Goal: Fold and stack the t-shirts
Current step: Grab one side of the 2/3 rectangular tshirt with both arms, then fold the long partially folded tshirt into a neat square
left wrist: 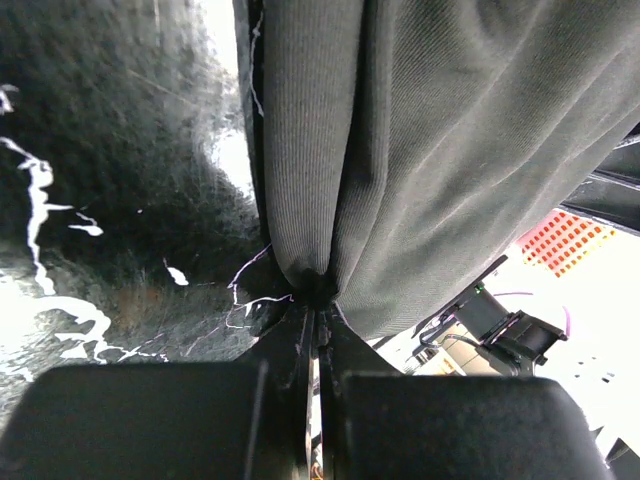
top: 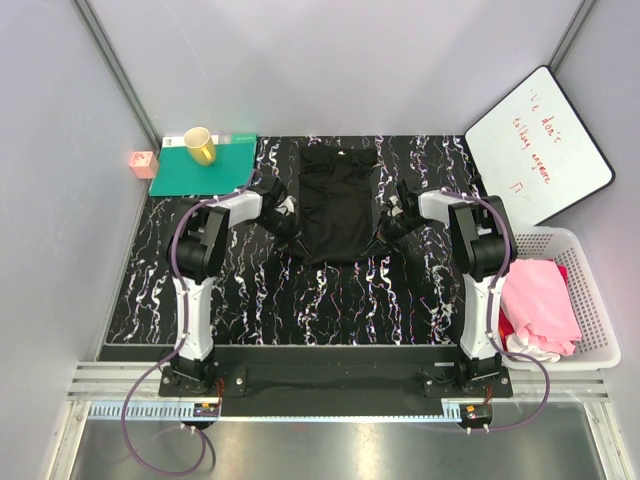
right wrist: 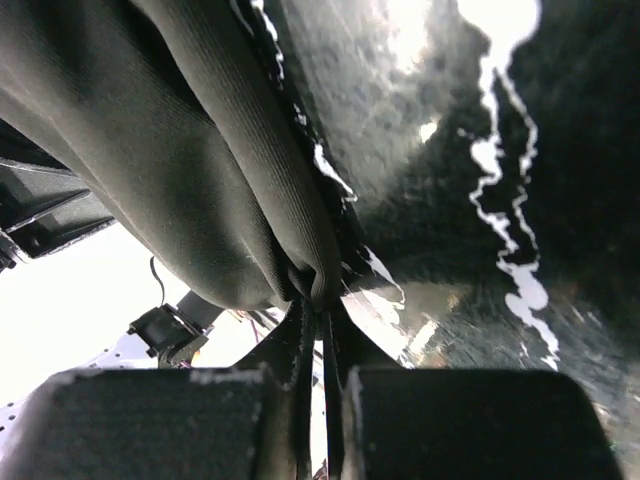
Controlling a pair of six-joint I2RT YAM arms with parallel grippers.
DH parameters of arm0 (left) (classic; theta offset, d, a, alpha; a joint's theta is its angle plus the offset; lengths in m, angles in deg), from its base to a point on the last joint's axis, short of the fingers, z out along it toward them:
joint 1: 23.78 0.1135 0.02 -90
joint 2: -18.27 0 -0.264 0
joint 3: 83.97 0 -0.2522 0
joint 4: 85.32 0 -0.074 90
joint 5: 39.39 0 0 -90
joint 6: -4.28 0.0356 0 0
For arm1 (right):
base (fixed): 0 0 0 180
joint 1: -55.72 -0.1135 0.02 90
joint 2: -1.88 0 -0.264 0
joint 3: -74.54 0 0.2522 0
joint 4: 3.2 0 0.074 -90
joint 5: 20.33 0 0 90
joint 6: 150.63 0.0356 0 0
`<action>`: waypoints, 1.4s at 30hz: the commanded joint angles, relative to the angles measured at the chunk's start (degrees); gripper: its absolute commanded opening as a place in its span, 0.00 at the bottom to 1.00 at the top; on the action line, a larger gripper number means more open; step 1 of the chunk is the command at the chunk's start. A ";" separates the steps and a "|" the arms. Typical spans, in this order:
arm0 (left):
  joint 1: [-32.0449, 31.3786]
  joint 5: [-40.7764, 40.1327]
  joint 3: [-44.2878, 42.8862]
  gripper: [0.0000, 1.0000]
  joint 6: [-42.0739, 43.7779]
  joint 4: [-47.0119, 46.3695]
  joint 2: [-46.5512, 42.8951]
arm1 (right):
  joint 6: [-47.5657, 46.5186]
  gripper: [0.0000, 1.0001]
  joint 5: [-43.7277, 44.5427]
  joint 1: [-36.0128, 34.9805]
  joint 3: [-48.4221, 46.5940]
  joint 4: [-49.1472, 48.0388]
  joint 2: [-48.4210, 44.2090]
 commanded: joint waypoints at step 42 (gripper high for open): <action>3.69 -7.36 -25.99 0.00 3.02 9.29 -4.75 | -7.23 0.00 5.59 0.35 -46.81 9.05 9.35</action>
